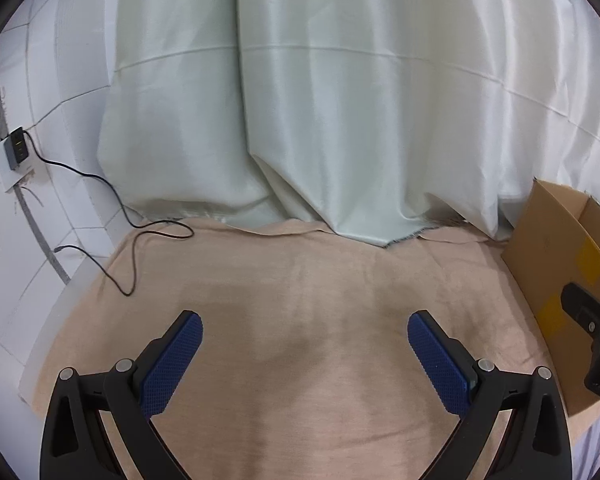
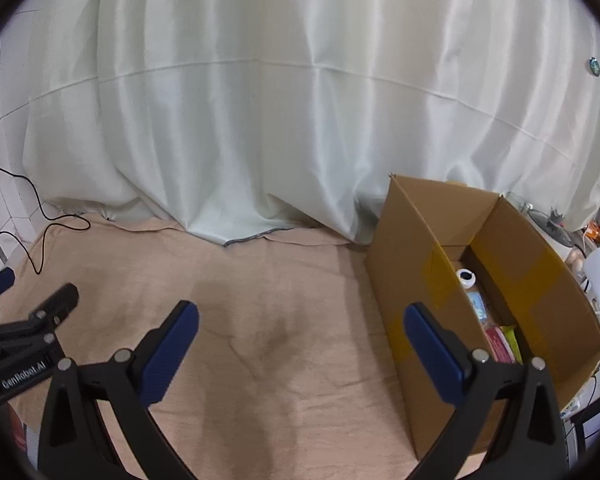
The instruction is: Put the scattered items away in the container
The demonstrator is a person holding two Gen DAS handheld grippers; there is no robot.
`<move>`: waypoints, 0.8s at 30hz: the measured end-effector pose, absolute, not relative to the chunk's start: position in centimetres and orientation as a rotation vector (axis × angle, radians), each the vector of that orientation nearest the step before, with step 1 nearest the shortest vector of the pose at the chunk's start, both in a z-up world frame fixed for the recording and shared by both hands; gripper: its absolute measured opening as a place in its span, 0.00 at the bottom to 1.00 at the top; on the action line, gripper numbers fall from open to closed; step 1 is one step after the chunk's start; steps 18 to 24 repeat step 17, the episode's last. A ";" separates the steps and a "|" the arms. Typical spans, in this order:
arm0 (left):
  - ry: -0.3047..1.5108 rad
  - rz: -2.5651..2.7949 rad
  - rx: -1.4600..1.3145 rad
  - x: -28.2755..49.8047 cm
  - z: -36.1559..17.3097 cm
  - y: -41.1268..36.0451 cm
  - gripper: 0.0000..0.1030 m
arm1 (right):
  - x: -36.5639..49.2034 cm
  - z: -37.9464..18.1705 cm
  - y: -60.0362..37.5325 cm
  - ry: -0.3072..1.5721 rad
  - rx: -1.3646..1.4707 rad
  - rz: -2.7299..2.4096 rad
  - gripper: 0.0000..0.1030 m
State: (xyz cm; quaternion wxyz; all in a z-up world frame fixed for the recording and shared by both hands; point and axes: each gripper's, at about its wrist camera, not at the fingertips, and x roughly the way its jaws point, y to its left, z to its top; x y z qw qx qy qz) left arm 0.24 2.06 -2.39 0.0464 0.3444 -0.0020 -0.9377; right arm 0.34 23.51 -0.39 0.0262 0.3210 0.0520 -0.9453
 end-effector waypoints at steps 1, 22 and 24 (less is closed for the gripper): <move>-0.003 -2.866 1.050 0.2 -2.5 2.4 1.00 | 0.3 -0.5 23.6 0.155 0.995 -2.919 1.00; -0.013 -2.826 1.062 -0.4 -3.3 2.6 1.00 | -0.4 -1.2 23.5 0.149 1.016 -2.870 1.00; -0.013 -2.826 1.062 -0.4 -3.3 2.6 1.00 | -0.4 -1.2 23.5 0.149 1.016 -2.870 1.00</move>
